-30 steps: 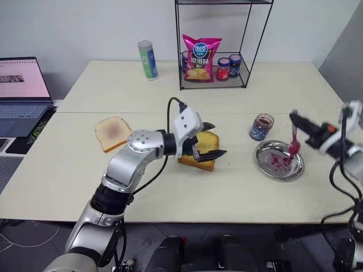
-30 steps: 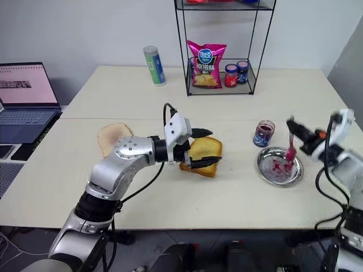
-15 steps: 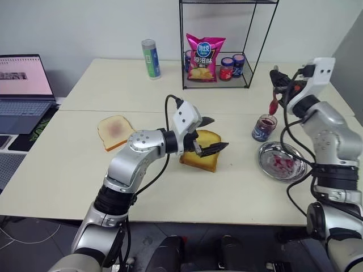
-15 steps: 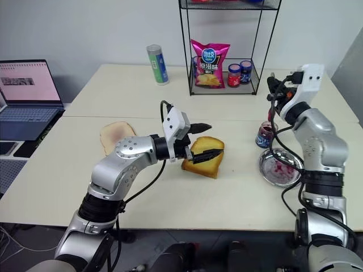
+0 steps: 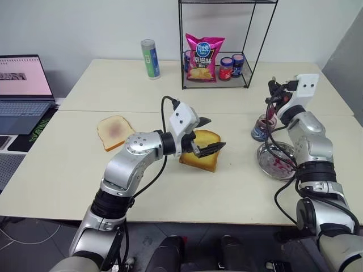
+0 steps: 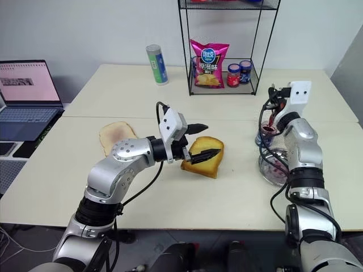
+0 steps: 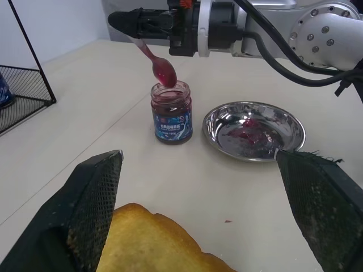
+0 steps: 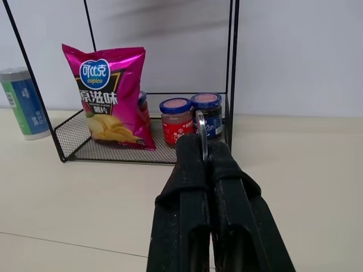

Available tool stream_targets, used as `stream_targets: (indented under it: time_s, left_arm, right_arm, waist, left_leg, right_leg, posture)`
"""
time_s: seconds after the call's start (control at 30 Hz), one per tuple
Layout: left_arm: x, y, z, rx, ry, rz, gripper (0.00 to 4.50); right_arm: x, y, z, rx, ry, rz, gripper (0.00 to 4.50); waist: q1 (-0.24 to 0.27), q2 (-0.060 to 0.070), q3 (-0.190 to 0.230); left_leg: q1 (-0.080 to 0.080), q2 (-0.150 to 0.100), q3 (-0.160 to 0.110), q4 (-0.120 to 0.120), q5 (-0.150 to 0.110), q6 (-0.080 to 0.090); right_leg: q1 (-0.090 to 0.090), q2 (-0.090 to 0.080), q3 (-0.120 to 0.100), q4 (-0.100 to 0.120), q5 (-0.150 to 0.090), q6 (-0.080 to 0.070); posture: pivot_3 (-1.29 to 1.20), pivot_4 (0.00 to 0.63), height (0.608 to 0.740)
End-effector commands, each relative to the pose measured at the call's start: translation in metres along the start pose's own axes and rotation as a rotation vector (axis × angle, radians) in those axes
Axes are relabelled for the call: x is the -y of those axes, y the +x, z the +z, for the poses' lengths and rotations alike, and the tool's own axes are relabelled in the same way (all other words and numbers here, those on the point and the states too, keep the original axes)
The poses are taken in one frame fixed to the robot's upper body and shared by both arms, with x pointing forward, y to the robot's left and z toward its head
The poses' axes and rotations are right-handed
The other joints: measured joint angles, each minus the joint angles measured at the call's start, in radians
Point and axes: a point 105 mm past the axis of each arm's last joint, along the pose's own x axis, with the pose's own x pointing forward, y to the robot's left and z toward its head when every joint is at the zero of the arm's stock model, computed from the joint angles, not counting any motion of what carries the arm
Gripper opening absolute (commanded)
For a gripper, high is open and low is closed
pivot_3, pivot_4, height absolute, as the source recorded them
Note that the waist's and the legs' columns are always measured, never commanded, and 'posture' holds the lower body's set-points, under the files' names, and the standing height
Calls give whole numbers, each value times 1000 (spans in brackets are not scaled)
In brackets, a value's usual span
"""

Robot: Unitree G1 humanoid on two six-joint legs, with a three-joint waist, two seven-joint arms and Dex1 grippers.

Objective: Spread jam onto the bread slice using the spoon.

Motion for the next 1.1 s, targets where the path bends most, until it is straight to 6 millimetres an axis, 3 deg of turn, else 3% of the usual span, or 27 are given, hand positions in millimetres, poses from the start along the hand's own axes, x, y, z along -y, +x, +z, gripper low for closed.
stream_targets:
  time_s: [0.03,0.47,1.1]
  left_arm:
    - [1,-4,13,41,31,6,4500]
    - [4,-4,13,38,26,1,4500]
    - [2,-5,9,25,20,14,4500]
  right_arm:
    - [-1,0,12,56,-20,1,15]
    - [-2,-16,-16,-14,-11,0,15]
    - [-9,-30,-28,-61,18,12,15]
  waist:
    - [0,0,0]
    - [0,0,0]
    - [1,0,0]
  left_leg:
    - [0,0,0,0,0,0]
    - [0,0,0,0,0,0]
    - [0,0,0,0,0,0]
  right_leg:
    - [0,0,0,0,0,0]
    - [0,0,0,0,0,0]
    - [0,0,0,0,0,0]
  posture:
    - [0,150,740]
    - [0,150,740]
    - [0,150,740]
